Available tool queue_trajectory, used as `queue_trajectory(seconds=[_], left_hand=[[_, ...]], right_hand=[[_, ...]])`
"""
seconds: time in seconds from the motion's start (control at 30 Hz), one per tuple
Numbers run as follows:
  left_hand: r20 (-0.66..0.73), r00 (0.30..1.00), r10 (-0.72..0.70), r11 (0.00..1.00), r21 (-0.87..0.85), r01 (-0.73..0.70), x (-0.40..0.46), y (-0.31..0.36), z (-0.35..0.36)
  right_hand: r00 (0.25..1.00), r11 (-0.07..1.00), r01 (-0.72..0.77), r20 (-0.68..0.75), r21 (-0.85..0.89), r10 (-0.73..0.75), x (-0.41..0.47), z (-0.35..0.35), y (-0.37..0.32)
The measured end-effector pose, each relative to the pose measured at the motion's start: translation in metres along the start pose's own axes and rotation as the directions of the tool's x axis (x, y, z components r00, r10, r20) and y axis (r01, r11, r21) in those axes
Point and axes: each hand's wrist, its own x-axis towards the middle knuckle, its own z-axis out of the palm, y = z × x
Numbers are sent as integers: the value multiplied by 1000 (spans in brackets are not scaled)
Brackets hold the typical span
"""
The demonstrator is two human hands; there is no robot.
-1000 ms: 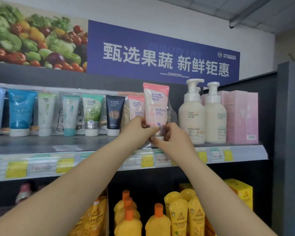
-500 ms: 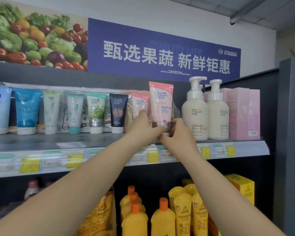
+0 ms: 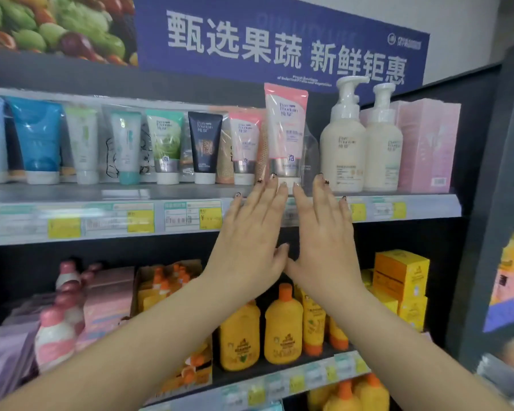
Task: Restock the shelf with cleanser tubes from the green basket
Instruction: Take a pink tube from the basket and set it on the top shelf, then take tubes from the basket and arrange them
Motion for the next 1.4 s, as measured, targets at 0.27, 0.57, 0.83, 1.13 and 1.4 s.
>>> queue_trajectory(seconds=[0.27, 0.57, 0.83, 1.13, 1.4], left_hand=[[70, 998, 5, 989, 146, -15, -78, 3, 45], [533, 828, -171, 985, 78, 153, -217, 25, 106], [746, 639, -187, 981, 106, 163, -355, 42, 146], [940, 267, -213, 919, 100, 382, -487, 76, 186], [958, -109, -265, 820, 284, 497, -574, 116, 242]], right_hand=[[989, 999, 33, 147, -16, -30, -81, 17, -16], [858, 993, -111, 500, -39, 115, -245, 55, -52], [627, 985, -143, 761, -100, 168, -393, 49, -69], [421, 992, -107, 900, -71, 110, -514, 34, -76], [362, 991, -130, 929, -26, 72, -575, 30, -75]])
